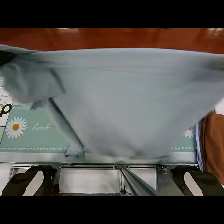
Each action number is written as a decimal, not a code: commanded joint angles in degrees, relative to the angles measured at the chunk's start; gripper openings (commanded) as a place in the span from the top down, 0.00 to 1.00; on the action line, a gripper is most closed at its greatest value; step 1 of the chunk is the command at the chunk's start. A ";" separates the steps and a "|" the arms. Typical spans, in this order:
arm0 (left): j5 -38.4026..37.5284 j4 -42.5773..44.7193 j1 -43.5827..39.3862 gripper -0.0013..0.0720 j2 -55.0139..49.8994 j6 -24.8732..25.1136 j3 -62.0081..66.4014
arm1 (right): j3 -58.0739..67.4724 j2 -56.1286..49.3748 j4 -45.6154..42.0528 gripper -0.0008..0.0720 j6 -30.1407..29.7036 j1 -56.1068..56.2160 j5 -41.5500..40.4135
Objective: Fold the shirts.
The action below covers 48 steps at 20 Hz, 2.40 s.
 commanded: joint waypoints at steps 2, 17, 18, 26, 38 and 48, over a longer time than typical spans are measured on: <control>10.34 -4.11 -1.36 0.94 -19.21 8.46 -4.61 | -8.66 -14.69 1.46 0.96 -3.96 -0.04 -12.59; 17.55 -4.90 -3.76 0.38 -68.06 3.39 20.90 | 13.05 -68.81 18.75 0.84 -3.32 -0.04 -24.04; 16.31 -4.35 -4.00 0.29 -68.00 3.23 21.16 | 13.05 -69.18 19.65 0.52 -2.89 -0.04 -23.78; -15.67 14.43 6.95 0.29 -55.91 -7.63 19.06 | 14.75 -60.28 14.91 0.42 -2.45 -14.05 8.17; 5.14 -5.51 8.20 0.29 -10.49 4.52 -59.49 | -49.90 -24.48 29.66 0.42 -22.58 -19.43 -11.04; 20.22 -15.23 -4.72 0.29 -19.12 6.10 -60.35 | -50.34 -23.26 29.66 0.42 -22.62 -19.43 -11.54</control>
